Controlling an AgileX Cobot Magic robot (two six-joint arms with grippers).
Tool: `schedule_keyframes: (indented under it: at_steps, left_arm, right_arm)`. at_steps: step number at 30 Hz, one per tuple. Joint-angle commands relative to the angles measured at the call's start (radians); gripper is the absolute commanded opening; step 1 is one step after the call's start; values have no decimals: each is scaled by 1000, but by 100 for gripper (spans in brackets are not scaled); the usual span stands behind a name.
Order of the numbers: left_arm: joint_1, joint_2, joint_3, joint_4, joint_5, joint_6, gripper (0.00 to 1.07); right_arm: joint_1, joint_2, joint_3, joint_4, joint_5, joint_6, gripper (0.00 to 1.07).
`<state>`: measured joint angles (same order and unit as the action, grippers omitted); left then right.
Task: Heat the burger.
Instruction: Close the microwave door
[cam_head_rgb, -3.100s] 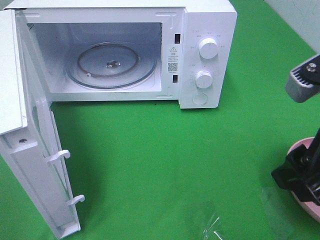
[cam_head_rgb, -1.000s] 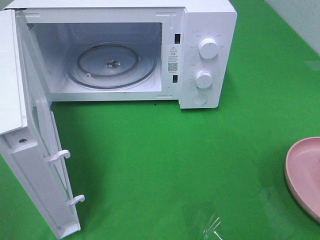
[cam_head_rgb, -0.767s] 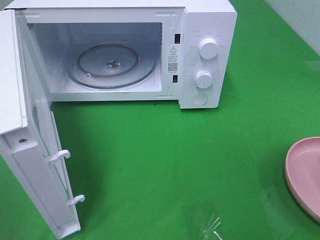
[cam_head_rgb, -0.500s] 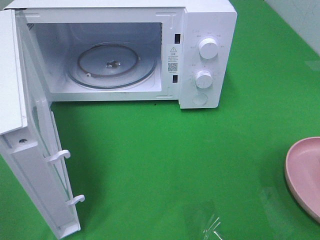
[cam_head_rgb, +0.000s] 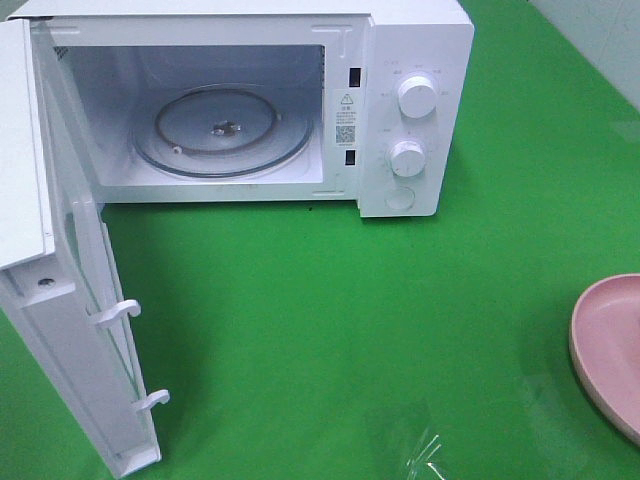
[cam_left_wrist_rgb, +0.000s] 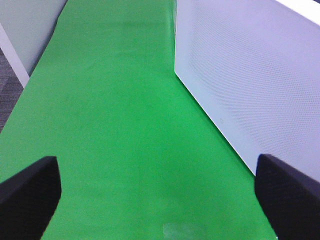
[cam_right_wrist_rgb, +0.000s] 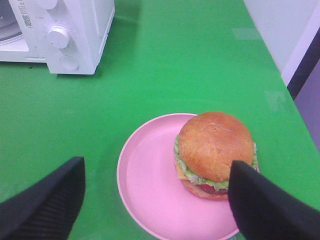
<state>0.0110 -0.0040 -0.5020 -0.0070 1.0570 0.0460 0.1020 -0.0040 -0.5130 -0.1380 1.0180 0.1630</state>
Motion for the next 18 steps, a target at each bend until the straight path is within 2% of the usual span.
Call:
schedule_keyframes:
  at_steps: [1, 18]
  left_arm:
    - [5, -22, 1, -2, -15, -2, 98]
    - [5, -22, -7, -4, -19, -6, 96]
  right_arm:
    - [-7, -26, 6, 0, -11, -13, 76]
    - [-7, -26, 6, 0, -11, -13, 75]
